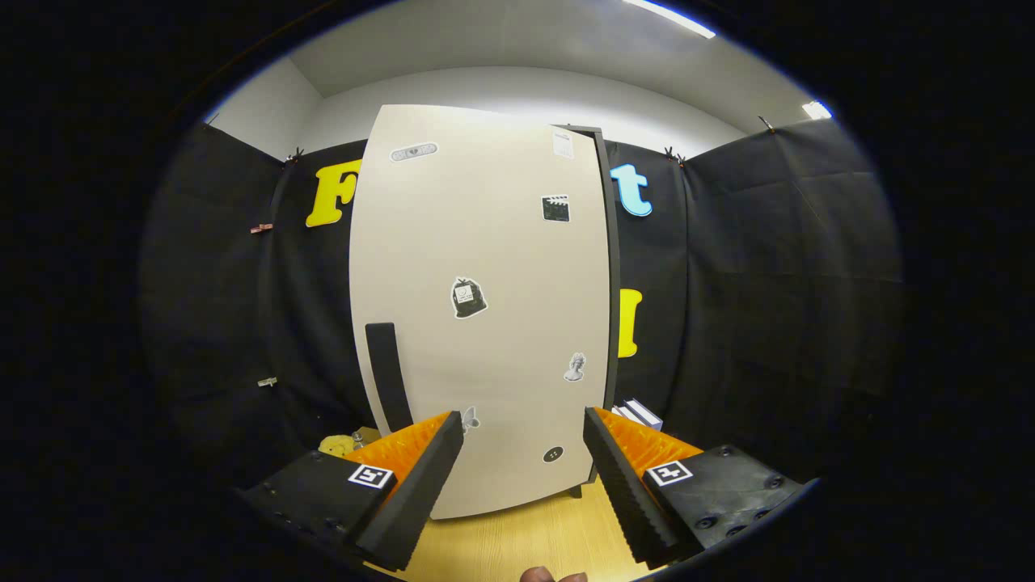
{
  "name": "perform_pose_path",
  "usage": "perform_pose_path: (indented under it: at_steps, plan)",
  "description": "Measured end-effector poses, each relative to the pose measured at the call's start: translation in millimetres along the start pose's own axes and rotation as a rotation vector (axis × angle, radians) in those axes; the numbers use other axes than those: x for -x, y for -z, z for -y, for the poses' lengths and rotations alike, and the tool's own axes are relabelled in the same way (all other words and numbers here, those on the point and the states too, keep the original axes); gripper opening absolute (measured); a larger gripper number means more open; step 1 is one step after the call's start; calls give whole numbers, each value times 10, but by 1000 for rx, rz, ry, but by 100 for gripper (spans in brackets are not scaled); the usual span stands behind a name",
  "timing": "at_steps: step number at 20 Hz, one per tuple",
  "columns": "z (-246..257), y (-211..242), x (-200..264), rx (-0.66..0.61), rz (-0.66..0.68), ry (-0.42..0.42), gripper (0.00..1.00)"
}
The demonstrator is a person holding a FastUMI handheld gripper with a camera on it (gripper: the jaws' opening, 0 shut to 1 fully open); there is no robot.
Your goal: Open the shoe cabinet door, grab the shoes and put them into the shoe cabinet, then close the shoe cabinet door.
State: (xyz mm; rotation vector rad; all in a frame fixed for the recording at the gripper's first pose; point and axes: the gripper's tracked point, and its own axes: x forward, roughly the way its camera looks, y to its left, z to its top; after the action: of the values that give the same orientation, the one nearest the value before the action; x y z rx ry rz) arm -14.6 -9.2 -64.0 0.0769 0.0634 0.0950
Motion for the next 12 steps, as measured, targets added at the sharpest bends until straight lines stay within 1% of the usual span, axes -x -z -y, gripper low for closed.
perform_pose_path:
  at_steps: [6,12]
  plan:
    - [-34,-173,35,-22,18,-7,98]
    - [-14,-139,58,-18,7,-8,98]
